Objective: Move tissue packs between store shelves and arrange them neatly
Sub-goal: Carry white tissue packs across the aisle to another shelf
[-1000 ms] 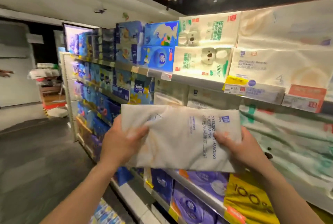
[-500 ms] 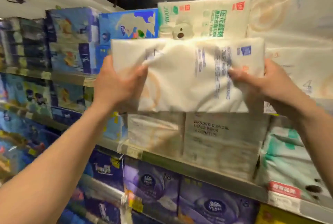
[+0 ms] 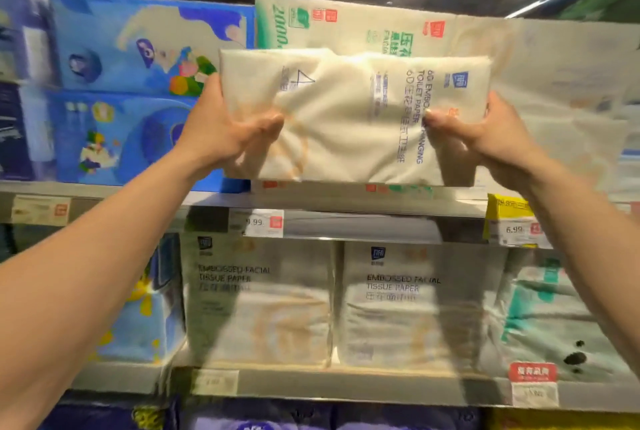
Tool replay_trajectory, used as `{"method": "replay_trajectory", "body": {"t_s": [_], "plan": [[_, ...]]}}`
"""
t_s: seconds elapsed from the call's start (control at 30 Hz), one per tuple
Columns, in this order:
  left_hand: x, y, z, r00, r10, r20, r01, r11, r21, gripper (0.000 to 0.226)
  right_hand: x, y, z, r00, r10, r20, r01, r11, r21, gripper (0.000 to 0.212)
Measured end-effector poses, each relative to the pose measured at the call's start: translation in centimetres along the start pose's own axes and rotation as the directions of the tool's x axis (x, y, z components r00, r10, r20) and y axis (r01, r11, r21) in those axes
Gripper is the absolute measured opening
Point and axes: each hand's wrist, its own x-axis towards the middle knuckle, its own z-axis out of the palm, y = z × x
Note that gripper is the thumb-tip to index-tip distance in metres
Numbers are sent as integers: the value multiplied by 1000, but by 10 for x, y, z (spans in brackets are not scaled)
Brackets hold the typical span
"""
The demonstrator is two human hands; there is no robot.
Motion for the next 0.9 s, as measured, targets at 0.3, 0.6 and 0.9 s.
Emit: {"method": "replay_trajectory", "body": {"t_s": [0.3, 0.6, 0.9], "plan": [[-7, -31, 25, 997, -21, -73, 22, 1000, 16, 94, 4, 52, 5, 998, -27, 64, 32, 996, -86, 52], [-17, -39, 28, 990, 83, -118, -72, 993, 91, 112, 3, 73, -5, 1000, -1, 5, 3, 902, -432, 84], [-19, -44, 28, 996, 77, -46, -66, 976, 205, 109, -5, 73, -2, 999, 47, -25, -53, 866, -498, 96]]}}
